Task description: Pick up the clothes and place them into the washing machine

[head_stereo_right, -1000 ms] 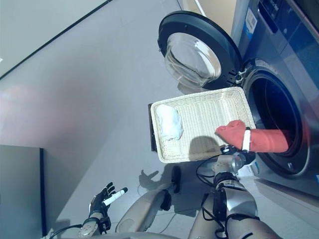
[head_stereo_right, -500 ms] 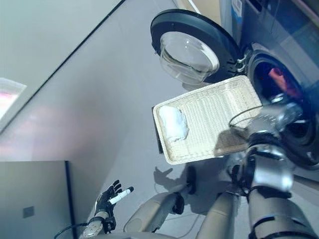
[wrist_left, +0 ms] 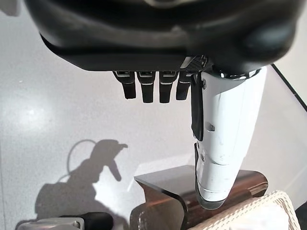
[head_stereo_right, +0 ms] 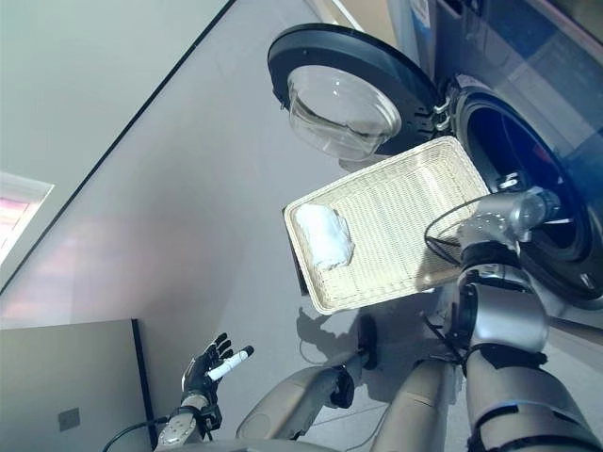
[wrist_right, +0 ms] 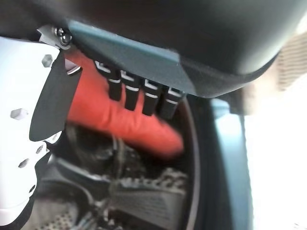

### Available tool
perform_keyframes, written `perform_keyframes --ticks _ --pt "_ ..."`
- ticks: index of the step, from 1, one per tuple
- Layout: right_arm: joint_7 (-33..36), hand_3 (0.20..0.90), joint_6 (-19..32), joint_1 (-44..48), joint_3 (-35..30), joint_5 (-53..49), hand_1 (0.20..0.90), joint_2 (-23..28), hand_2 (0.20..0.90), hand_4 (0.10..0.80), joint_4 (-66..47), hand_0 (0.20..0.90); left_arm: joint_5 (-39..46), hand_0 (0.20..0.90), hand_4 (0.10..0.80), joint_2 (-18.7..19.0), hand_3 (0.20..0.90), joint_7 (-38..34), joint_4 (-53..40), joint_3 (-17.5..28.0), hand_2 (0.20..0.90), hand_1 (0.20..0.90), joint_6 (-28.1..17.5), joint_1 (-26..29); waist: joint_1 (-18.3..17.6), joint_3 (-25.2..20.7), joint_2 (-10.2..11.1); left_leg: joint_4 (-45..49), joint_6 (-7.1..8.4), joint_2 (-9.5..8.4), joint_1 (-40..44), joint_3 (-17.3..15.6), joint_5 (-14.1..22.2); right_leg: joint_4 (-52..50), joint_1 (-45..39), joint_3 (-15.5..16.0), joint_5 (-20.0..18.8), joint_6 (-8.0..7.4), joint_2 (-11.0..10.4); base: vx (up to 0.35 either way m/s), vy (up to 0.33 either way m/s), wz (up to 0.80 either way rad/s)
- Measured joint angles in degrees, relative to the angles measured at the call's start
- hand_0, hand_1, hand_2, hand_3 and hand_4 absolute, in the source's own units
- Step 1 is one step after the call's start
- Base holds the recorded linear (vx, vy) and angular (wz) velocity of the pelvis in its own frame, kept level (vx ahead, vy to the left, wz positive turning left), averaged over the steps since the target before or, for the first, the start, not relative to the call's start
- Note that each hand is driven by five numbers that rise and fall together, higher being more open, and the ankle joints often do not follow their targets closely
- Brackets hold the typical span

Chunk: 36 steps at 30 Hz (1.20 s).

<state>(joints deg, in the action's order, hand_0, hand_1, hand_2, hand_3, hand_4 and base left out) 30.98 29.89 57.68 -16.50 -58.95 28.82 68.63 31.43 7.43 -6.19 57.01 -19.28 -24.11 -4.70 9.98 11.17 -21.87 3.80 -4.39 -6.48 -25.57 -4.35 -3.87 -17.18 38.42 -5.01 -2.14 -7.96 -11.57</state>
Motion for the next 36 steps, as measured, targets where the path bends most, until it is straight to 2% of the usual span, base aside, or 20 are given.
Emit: perform_keyframes --ticks 5,13,15,21,24,27,29,30,36 --pt "-0.14 0.900 0.24 -1.25 -1.47 -0.49 0.900 -2.10 0.900 0.800 0.05 0.900 -0.10 0.900 0.800 -0.05 0.900 -0.01 0.38 -0.02 0.900 0.900 0.06 -0.34 -0.06 -0.21 0.04 0.07 0.10 -0.29 0.03 0.23 0.01 -0.56 0.06 0.11 0.04 0.06 -0.39 -0.027 0.009 0.04" --pt "-0.57 0.900 0.47 -2.37 -1.70 -2.28 0.900 -2.35 0.900 0.800 0.05 0.900 -0.37 0.900 0.800 -0.06 0.900 -0.03 0.69 -0.02 0.900 0.900 0.08 -0.88 0.30 -1.57 -0.50 0.03 0.12 -0.45 -0.01 0.17 -0.01 -0.54 0.13 0.15 -0.08 0.40 -0.57 0.012 0.007 0.00" --pt "-1.21 0.900 -0.74 -2.61 1.55 -0.13 0.900 -0.99 0.900 0.800 3.92 0.900 -0.68 0.900 0.800 0.00 0.900 -0.09 0.92 0.02 0.900 0.900 0.12 -0.88 0.55 -2.83 -0.47 0.07 -0.10 -0.39 -0.01 0.10 -0.15 -0.60 0.13 0.14 -0.01 0.41 -0.50 0.000 0.000 0.00" --pt "-3.71 0.900 -10.12 -3.90 15.02 12.20 0.900 1.69 0.900 0.800 12.15 0.900 -3.65 0.900 0.800 0.00 0.900 -0.02 0.95 0.46 0.900 0.900 0.20 -0.77 -0.02 -3.84 0.52 0.55 -0.07 0.04 0.00 0.00 -0.05 -0.91 0.19 -0.03 0.39 0.22 0.24 -0.025 -0.036 -0.03" --pt "-3.71 0.900 -14.32 -6.29 22.28 22.90 0.900 0.86 0.900 0.800 11.85 0.900 -3.75 0.900 0.800 0.10 0.900 0.01 1.03 1.35 0.900 0.900 0.40 -0.94 -0.05 -3.62 2.17 1.75 0.75 0.71 -0.25 0.03 0.62 -1.39 0.08 0.34 0.45 0.58 0.84 -0.019 -0.071 -0.03" --pt "-4.56 0.900 -16.02 -8.69 25.17 29.58 0.900 -1.69 0.900 0.800 10.24 0.900 -3.79 0.900 0.800 -0.02 0.900 -0.01 1.13 2.24 0.900 0.900 0.39 -1.43 -0.01 -3.44 4.08 2.84 1.27 1.41 -0.96 0.56 1.13 -1.66 0.11 1.42 0.35 1.20 1.24 -0.002 -0.083 0.03" --pt "-4.79 0.900 -17.51 -11.04 27.97 34.23 0.900 -3.10 0.900 0.800 9.18 0.900 -3.98 0.900 0.800 0.07 0.900 -0.13 1.66 3.76 0.900 0.900 0.42 -1.51 -0.17 -3.62 5.58 3.91 1.76 1.96 -1.73 1.71 1.41 -1.69 -0.06 2.48 0.35 1.75 1.62 -0.002 -0.086 0.15" --pt "-5.05 0.900 -17.88 -12.68 29.16 37.89 0.900 -4.83 0.900 0.800 8.07 0.900 -4.26 0.900 0.800 0.12 0.900 -0.19 1.79 5.56 0.900 0.900 0.42 -1.47 -0.08 -2.90 7.24 4.24 2.02 2.49 -1.91 2.13 1.33 -1.80 -0.41 3.24 0.28 2.11 1.98 0.005 -0.071 0.20" --pt "-5.08 0.900 -18.87 -14.66 30.60 43.55 0.900 -8.37 0.900 0.800 6.41 0.900 -4.49 0.900 0.800 0.41 0.900 -0.64 2.77 8.35 0.900 0.900 0.41 -1.34 0.16 -0.16 11.47 6.12 2.91 3.26 -1.99 4.73 1.52 -1.57 -2.47 5.92 0.55 3.16 2.28 -0.011 -0.051 0.18"
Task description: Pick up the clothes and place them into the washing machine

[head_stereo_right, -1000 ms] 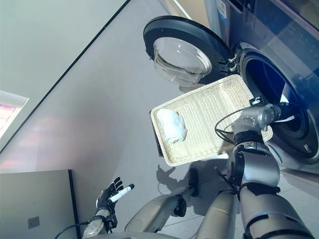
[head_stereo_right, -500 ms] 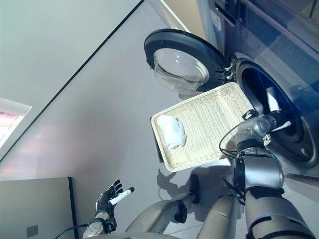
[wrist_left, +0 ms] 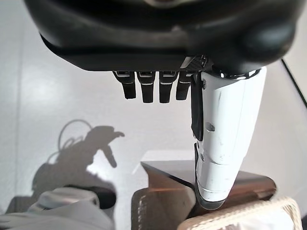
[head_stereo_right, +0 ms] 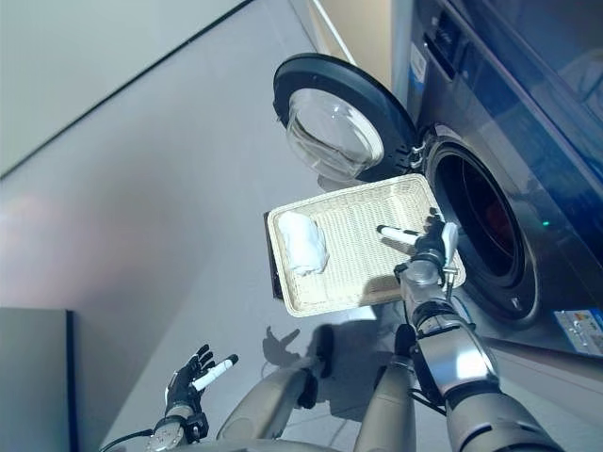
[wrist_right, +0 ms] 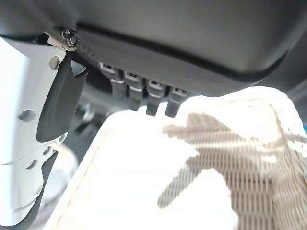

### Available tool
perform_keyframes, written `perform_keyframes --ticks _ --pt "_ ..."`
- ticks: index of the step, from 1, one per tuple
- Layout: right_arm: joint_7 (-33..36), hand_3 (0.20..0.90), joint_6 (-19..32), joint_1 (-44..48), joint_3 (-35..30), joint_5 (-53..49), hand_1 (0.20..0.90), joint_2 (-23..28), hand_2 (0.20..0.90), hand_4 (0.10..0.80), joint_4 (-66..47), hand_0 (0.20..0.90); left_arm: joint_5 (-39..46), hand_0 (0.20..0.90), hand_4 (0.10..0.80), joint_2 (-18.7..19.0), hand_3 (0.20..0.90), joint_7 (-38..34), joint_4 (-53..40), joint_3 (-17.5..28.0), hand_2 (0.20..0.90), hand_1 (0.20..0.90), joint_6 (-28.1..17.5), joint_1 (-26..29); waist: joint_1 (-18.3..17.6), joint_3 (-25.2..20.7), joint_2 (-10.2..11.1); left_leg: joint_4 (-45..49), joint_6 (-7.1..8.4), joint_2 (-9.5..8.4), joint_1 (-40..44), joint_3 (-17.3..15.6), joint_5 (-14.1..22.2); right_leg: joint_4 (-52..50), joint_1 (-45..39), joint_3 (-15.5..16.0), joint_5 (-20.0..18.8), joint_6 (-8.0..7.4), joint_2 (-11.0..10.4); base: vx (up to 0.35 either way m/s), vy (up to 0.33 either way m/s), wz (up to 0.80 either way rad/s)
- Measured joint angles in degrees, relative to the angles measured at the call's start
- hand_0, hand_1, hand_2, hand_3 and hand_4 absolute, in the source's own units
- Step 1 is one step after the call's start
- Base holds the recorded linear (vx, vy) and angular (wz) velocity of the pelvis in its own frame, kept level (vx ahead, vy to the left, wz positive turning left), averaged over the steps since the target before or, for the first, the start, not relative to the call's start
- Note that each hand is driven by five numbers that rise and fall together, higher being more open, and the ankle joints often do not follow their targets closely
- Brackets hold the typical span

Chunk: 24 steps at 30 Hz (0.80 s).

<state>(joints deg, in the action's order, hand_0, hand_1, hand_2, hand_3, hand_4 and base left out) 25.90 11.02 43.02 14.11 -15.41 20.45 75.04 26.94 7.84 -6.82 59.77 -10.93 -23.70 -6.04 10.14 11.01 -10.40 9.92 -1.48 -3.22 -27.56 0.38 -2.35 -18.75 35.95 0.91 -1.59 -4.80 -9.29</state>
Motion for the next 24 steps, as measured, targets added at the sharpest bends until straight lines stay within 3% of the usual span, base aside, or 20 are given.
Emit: perform_keyframes --ticks 9,18,24 --pt "0.27 0.900 -0.94 0.97 2.13 2.66 0.900 -2.56 0.900 0.800 0.91 0.900 -0.01 0.900 0.800 3.29 0.900 -2.53 -1.57 5.53 0.900 0.900 -0.14 2.91 1.35 3.29 4.24 3.89 0.95 0.45 -3.09 4.70 0.37 -0.26 -1.44 5.26 0.34 0.89 -0.37 -0.037 -0.067 0.26" --pt "0.64 0.900 -1.01 6.13 2.24 1.88 0.900 -5.32 0.900 0.800 4.68 0.900 -4.76 0.900 0.800 8.70 0.900 -6.25 -8.20 8.52 0.900 0.900 -0.18 7.30 4.23 8.41 8.68 15.66 2.16 0.56 -10.77 8.57 4.20 -8.82 1.16 10.96 4.98 2.42 -1.21 0.025 -0.047 0.30" --pt "0.73 0.900 -0.94 8.18 3.52 1.46 0.900 -8.09 0.900 0.800 5.74 0.900 -6.26 0.900 0.800 9.77 0.900 -7.85 -8.77 10.44 0.900 0.900 1.01 9.09 6.60 9.40 10.28 19.98 1.79 0.40 -13.24 10.36 6.21 -11.11 1.61 12.29 6.46 2.31 -1.38 0.067 -0.029 0.15"
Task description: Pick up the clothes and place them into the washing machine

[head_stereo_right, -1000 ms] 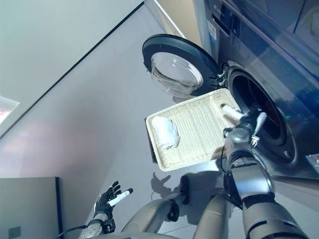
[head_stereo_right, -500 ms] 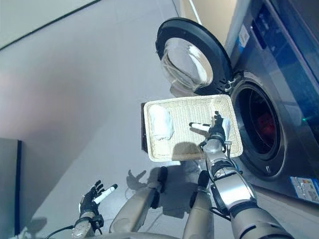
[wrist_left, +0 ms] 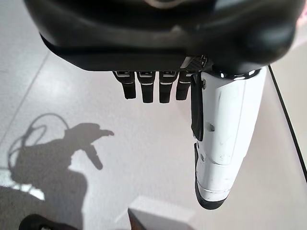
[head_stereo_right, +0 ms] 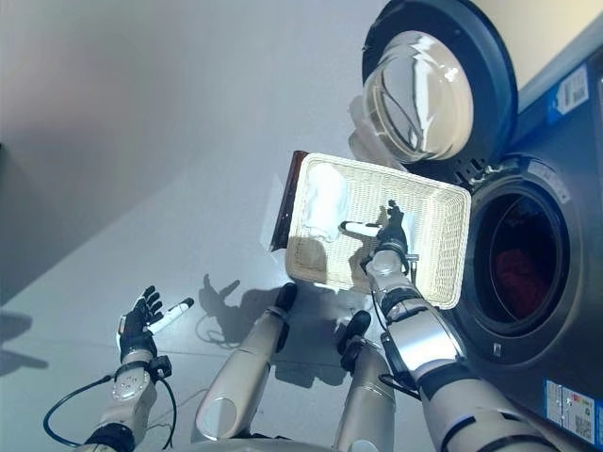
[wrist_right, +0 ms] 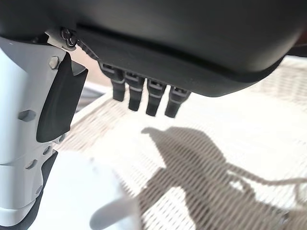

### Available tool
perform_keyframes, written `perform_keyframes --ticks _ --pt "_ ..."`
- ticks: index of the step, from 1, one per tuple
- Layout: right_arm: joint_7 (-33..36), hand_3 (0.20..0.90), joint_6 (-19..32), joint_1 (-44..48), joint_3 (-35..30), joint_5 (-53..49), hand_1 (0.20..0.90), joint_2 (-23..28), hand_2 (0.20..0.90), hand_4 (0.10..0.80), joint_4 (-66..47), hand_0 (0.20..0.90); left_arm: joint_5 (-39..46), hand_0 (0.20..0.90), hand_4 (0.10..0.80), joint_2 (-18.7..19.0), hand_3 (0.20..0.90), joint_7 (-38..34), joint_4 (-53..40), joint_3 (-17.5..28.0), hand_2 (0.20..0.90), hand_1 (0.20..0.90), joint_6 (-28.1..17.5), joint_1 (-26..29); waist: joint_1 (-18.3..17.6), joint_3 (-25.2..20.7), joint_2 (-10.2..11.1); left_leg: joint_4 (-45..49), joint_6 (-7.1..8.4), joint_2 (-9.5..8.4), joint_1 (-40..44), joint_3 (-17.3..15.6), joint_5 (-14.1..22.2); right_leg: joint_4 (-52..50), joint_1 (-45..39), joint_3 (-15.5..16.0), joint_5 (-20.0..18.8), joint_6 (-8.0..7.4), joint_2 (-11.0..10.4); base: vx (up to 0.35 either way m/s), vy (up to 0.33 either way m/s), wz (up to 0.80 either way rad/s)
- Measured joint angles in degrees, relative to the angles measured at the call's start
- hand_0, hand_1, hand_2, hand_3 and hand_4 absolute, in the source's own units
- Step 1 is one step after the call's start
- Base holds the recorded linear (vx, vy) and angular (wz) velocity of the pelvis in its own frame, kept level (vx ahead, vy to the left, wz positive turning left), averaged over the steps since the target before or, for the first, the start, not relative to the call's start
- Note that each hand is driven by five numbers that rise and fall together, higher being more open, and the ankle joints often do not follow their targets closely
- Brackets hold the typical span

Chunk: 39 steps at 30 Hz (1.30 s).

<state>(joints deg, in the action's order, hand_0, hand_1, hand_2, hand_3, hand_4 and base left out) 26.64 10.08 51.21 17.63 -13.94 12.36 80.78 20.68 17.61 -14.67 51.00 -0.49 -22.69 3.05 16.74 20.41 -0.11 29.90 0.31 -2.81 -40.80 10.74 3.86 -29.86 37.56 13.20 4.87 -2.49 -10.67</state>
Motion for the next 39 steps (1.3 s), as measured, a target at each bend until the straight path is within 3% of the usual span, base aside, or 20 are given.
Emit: perform_keyframes --ticks 5,13,22,25,26,27,28,34,39 --pt "1.03 0.900 -0.22 2.01 0.87 0.00 0.900 -0.12 0.900 0.800 2.18 0.900 -0.05 0.900 0.800 1.42 0.900 -1.47 -3.92 0.38 0.900 0.900 0.20 1.54 1.20 0.23 0.40 1.33 -0.02 -0.67 -2.54 0.96 -0.01 -1.68 1.26 1.82 0.94 -0.14 -0.98 0.037 0.004 0.21" --pt "3.60 0.900 -1.77 7.38 0.99 0.72 0.900 0.13 0.900 0.800 6.05 0.900 -0.58 0.900 0.800 2.50 0.900 -2.36 -6.32 0.23 0.900 0.900 0.20 3.26 2.97 2.08 0.74 3.06 0.21 -2.05 -5.96 1.62 -0.16 -4.86 4.70 2.07 2.25 0.11 -2.27 -0.007 0.013 0.12" --pt "7.40 0.900 -5.35 10.24 3.14 6.99 0.900 2.83 0.900 0.800 9.15 0.900 -1.26 0.900 0.800 1.55 0.900 -3.17 -8.89 -4.50 0.900 0.900 0.41 3.97 4.85 5.35 -2.69 4.67 0.27 -4.34 -9.38 2.38 -0.45 -10.34 8.09 3.43 5.18 -0.02 -5.59 -0.022 0.016 0.19" --pt "9.25 0.900 -6.48 10.98 3.16 9.13 0.900 3.90 0.900 0.800 10.01 0.900 -1.75 0.900 0.800 1.05 0.900 -3.55 -9.82 -5.41 0.900 0.900 0.63 3.60 4.95 5.30 -2.97 5.31 0.26 -5.05 -10.54 2.53 -0.43 -12.10 9.56 3.36 6.18 -0.24 -6.47 -0.047 0.016 0.14" --pt "10.18 0.708 -6.51 11.36 3.17 9.69 0.708 4.83 0.708 0.663 10.01 0.708 -2.11 0.900 0.800 1.01 0.900 -3.58 -11.19 -6.05 0.900 0.900 0.63 3.15 5.07 5.33 -3.18 5.69 0.07 -5.16 -11.52 2.54 -0.31 -12.69 10.48 3.29 6.41 -0.28 -6.69 -0.035 0.032 0.13" --pt "10.84 0.340 -6.50 11.63 3.18 10.23 0.340 5.64 0.340 0.400 10.04 0.340 -2.43 0.900 0.800 0.97 0.900 -3.62 -11.77 -6.81 0.900 0.900 0.63 3.17 5.16 5.38 -3.44 6.10 0.06 -5.27 -12.28 2.56 -0.31 -13.35 11.29 3.18 6.62 -0.28 -6.94 -0.028 0.035 0.12" --pt "11.06 0.200 -6.38 11.80 3.19 10.27 0.200 6.72 0.200 0.300 9.93 0.200 -2.94 0.900 0.800 0.75 0.900 -3.59 -12.38 -7.39 0.900 0.900 0.63 3.20 5.29 5.39 -3.67 6.40 0.13 -5.42 -12.99 2.47 -0.36 -14.10 12.12 3.11 6.80 -0.09 -7.23 -0.022 0.039 0.14" --pt "13.19 0.200 -6.46 12.25 3.11 12.09 0.200 11.66 0.200 0.300 9.97 0.200 -4.26 0.900 0.800 -1.30 0.900 -3.74 -13.03 -9.72 0.900 0.900 0.63 1.81 6.23 5.12 -6.63 7.24 0.14 -6.27 -14.11 2.21 -0.37 -16.15 14.26 1.76 7.46 -0.30 -7.97 -0.010 0.028 0.03" --pt "13.17 0.200 -6.50 12.28 2.57 13.11 0.200 12.17 0.200 0.300 9.94 0.200 -4.33 0.900 0.800 -1.74 0.900 -3.86 -13.78 -11.14 0.900 0.900 0.63 0.50 6.24 4.48 -7.71 7.43 0.39 -6.29 -14.28 1.80 -0.57 -17.06 15.01 1.13 7.71 0.31 -8.11 0.000 0.007 -0.01"
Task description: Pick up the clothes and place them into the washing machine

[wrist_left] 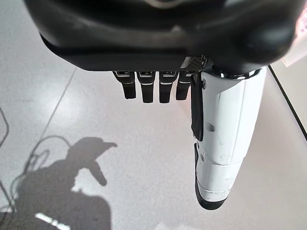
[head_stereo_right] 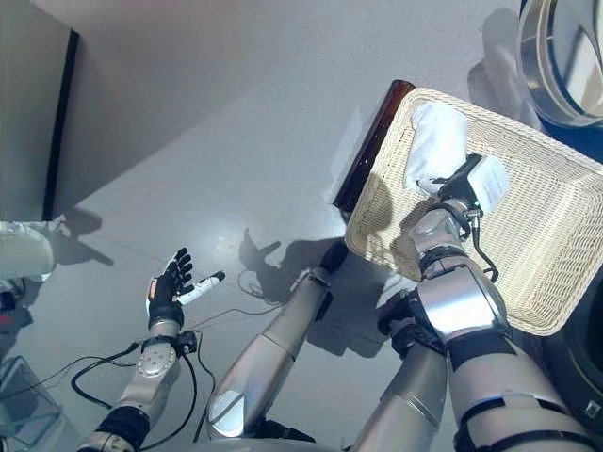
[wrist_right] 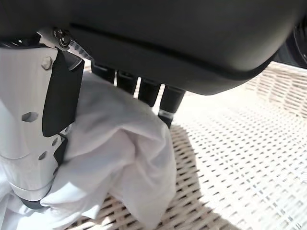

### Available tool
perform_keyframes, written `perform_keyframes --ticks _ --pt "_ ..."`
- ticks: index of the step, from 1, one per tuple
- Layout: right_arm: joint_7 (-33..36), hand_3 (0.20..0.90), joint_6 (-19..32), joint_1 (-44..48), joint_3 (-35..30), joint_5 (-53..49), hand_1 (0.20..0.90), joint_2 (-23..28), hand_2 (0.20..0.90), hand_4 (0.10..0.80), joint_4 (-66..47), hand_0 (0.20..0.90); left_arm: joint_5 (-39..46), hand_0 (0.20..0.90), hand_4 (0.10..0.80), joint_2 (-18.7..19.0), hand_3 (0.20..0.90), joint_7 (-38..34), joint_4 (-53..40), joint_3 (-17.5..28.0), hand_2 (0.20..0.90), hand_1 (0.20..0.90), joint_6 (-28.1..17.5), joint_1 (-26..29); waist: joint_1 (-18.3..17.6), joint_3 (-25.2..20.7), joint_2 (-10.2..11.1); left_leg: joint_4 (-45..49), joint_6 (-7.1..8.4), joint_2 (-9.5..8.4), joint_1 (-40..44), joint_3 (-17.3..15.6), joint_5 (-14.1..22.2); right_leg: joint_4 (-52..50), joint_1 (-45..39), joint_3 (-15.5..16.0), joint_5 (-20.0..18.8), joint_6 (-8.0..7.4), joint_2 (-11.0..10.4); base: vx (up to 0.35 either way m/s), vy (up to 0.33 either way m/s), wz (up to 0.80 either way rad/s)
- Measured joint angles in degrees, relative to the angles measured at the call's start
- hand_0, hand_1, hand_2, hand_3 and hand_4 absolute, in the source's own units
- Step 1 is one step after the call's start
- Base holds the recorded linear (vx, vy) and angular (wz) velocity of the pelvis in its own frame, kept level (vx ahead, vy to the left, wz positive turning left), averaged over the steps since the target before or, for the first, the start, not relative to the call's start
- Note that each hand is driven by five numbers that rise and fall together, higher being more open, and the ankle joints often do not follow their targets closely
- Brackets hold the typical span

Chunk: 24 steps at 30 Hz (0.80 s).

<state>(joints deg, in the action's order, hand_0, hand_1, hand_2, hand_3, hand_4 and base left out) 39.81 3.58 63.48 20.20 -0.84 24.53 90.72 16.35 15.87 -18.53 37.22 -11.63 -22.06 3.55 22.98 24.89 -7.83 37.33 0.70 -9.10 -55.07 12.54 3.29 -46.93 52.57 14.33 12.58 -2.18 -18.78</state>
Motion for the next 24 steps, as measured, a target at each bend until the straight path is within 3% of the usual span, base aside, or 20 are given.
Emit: perform_keyframes --ticks 5,13,23,24 --pt "-0.57 0.200 0.10 -1.88 -2.24 0.02 0.200 0.01 0.200 0.300 -0.30 0.200 -1.10 0.900 0.800 -1.80 0.900 0.38 -0.17 -0.89 0.900 0.900 -0.01 0.03 0.10 -1.36 -2.09 -0.17 -0.03 0.03 0.34 -0.34 -0.02 0.03 -0.11 -0.33 0.06 0.06 -0.07 0.003 -0.001 -0.01" --pt "-2.51 0.200 -1.25 -8.31 -4.64 0.42 0.200 -0.34 0.200 0.300 -0.46 0.200 -1.18 0.900 0.800 -1.93 0.900 1.08 1.27 -0.97 0.900 0.900 -0.01 -0.70 -0.06 -2.22 -2.93 -2.82 -0.77 0.41 5.64 -1.68 -0.58 1.59 -4.11 -1.65 -0.19 -0.30 0.16 0.021 -0.009 -0.06" --pt "-5.05 0.200 -3.33 -21.51 -10.76 -0.03 0.200 -0.89 0.200 0.300 0.24 0.200 -1.03 0.900 0.800 -2.65 0.900 3.17 8.91 -0.52 0.900 0.900 0.63 -5.98 -3.41 -6.19 -3.52 -12.09 -2.35 2.39 17.46 -4.84 -2.14 12.90 -14.66 -3.29 -4.67 -2.74 2.26 0.029 0.015 -0.21" --pt "-5.47 0.200 -2.85 -22.63 -11.83 -1.38 0.200 -0.64 0.200 0.300 -0.05 0.200 -1.05 0.900 0.800 -2.71 0.900 3.76 9.85 -0.56 0.900 0.900 0.69 -6.18 -4.03 -6.47 -3.54 -12.73 -2.50 2.46 18.93 -5.37 -2.53 14.04 -15.79 -4.03 -5.81 -2.43 2.74 0.082 0.011 -0.32"
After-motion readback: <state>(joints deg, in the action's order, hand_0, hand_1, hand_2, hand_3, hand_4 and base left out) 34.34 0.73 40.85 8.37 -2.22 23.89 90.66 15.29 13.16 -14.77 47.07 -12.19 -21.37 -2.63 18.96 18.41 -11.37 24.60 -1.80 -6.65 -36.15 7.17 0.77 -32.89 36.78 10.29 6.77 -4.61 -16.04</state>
